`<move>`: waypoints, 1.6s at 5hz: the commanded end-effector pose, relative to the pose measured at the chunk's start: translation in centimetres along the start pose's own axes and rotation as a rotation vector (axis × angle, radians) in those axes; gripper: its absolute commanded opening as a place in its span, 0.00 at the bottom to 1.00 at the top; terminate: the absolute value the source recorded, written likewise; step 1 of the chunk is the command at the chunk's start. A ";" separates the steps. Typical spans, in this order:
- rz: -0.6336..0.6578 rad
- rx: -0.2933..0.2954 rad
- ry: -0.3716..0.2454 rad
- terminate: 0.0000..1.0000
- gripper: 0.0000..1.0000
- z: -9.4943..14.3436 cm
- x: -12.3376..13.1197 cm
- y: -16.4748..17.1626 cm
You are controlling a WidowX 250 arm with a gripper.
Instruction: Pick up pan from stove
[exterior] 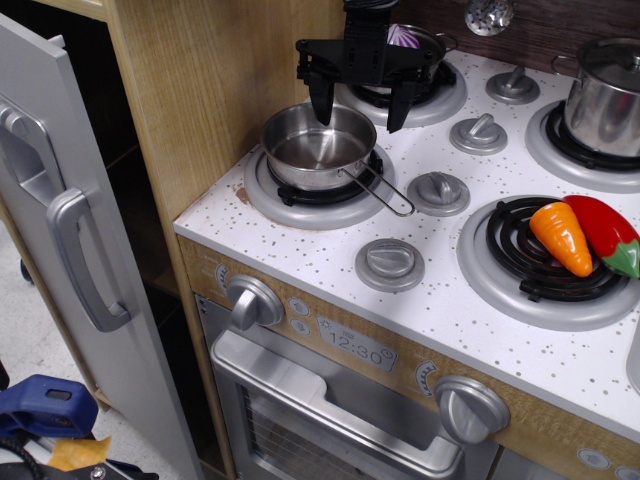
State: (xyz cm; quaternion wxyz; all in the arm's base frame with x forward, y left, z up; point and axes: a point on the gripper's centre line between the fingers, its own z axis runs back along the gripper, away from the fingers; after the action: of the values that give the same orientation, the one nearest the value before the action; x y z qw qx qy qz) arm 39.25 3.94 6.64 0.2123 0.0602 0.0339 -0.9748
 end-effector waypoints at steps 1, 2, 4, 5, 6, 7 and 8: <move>0.000 0.000 0.000 0.00 1.00 0.0 0.0 0.0; -0.047 0.017 -0.007 0.00 1.00 -0.4 -0.4 -0.1; -0.097 0.030 -0.004 0.00 1.00 -0.8 -0.5 0.1; -0.115 0.041 -0.004 0.00 1.00 -1.5 -0.6 0.0; -0.118 0.043 0.005 0.00 0.00 -2.1 -0.5 0.3; -0.128 0.061 0.000 0.00 0.00 -2.6 -0.4 0.3; -0.132 0.074 -0.001 0.00 0.00 -3.0 0.3 0.4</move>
State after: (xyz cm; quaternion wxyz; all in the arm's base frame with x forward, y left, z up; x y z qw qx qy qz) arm 39.34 3.57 2.28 0.1456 0.0484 0.0009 -0.9882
